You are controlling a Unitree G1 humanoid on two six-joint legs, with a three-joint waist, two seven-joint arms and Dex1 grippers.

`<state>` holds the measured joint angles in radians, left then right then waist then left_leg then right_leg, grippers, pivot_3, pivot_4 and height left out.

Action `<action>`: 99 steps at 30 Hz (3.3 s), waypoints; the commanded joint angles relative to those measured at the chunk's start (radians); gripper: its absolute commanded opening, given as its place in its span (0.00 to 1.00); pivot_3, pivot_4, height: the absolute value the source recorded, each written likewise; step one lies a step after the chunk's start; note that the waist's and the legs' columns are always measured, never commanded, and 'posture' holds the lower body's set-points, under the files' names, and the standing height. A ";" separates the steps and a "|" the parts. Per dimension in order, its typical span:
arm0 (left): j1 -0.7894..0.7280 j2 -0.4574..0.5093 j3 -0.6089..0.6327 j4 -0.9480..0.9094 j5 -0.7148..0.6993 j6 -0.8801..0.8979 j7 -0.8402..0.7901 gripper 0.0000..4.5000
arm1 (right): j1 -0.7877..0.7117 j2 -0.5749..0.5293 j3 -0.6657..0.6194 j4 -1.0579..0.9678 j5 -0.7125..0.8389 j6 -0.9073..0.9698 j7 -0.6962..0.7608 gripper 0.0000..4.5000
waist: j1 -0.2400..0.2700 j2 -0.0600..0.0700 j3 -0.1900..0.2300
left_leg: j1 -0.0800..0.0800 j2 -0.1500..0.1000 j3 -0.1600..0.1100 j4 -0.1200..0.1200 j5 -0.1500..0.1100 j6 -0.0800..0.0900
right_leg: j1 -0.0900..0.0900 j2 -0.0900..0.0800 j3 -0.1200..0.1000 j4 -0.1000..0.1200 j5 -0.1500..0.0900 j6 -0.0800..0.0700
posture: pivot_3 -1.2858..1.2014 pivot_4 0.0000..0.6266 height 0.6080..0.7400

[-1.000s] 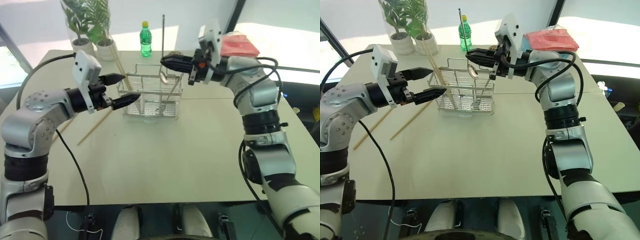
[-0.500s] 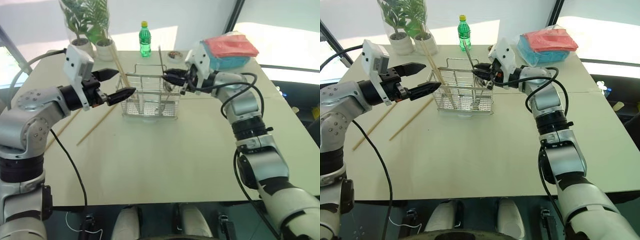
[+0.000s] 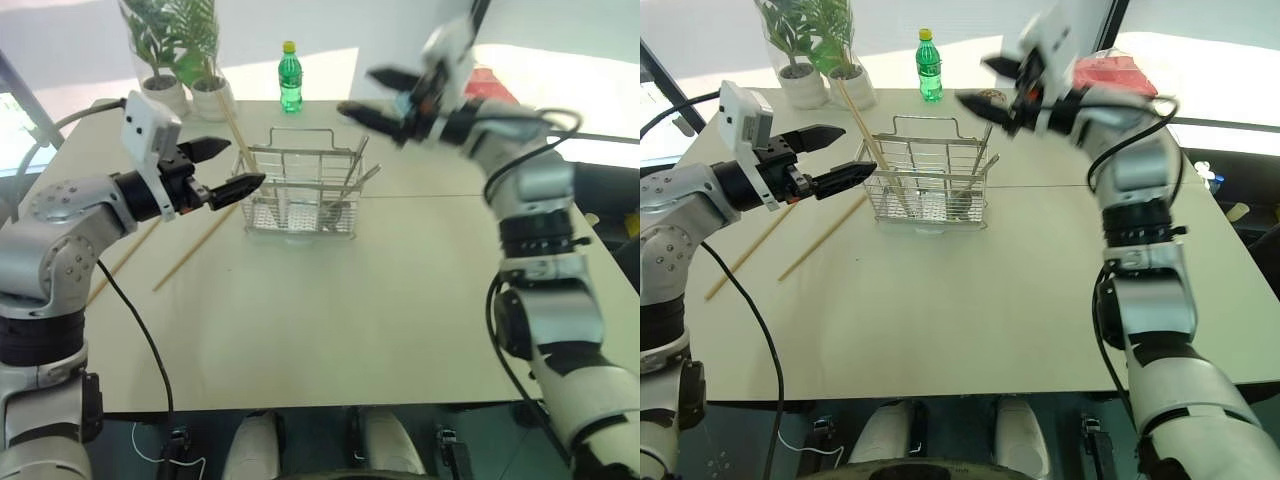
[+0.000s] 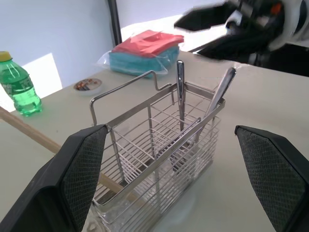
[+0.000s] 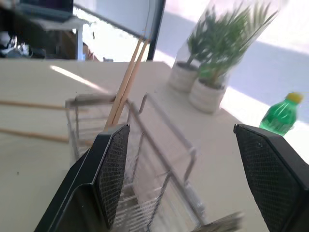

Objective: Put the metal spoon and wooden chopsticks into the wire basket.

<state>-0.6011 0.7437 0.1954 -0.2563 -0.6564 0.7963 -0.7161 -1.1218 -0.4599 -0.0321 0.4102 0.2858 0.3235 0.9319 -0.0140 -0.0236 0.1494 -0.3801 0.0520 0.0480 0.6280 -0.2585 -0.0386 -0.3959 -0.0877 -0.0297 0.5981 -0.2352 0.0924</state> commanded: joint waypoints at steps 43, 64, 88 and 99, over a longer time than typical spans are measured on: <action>-0.505 0.052 -0.282 1.498 0.716 -0.330 -0.053 1.00 | 0.648 -0.284 -0.039 -0.873 0.270 0.305 -0.032 0.79 | 0.024 -0.011 -0.004 | -0.010 0.000 0.000 0.002 -0.001 0.001 | -0.009 0.000 -0.002 -0.001 0.000 0.000 | 0.52 0.24 0.87; -0.536 0.006 -0.299 1.585 0.835 -0.360 -0.063 0.01 | 0.711 -0.344 -0.078 -0.930 0.347 0.324 -0.021 0.80 | 0.022 -0.013 -0.005 | -0.010 0.000 0.000 0.003 -0.001 0.001 | -0.009 0.000 -0.002 0.001 0.000 -0.001 | 0.52 0.24 0.87; -0.549 0.031 0.074 1.261 0.507 -0.499 0.024 0.01 | 0.665 -0.357 -0.156 -0.868 0.414 0.342 -0.044 0.80 | 0.027 -0.015 -0.005 | -0.012 0.000 0.000 0.004 -0.001 0.001 | -0.009 -0.001 -0.002 0.000 0.000 0.000 | 0.52 0.24 0.87; -0.607 -0.214 0.154 0.728 0.266 -0.443 0.152 0.01 | 0.605 -0.369 -0.285 -0.840 0.554 0.424 -0.126 0.80 | 0.023 -0.014 -0.005 | -0.009 0.000 0.000 0.004 0.000 0.001 | -0.006 -0.001 -0.002 0.001 0.002 0.003 | 0.52 0.24 0.87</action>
<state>-1.1659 0.5330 0.3477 0.5039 -0.3704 0.3657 -0.5841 -0.5121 -0.8134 -0.2966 -0.4107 0.8346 0.7581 0.8106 0.0085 -0.0374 0.1448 -0.3886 0.0521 0.0476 0.6321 -0.2589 -0.0374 -0.4020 -0.0880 -0.0318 0.5992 -0.2332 0.0955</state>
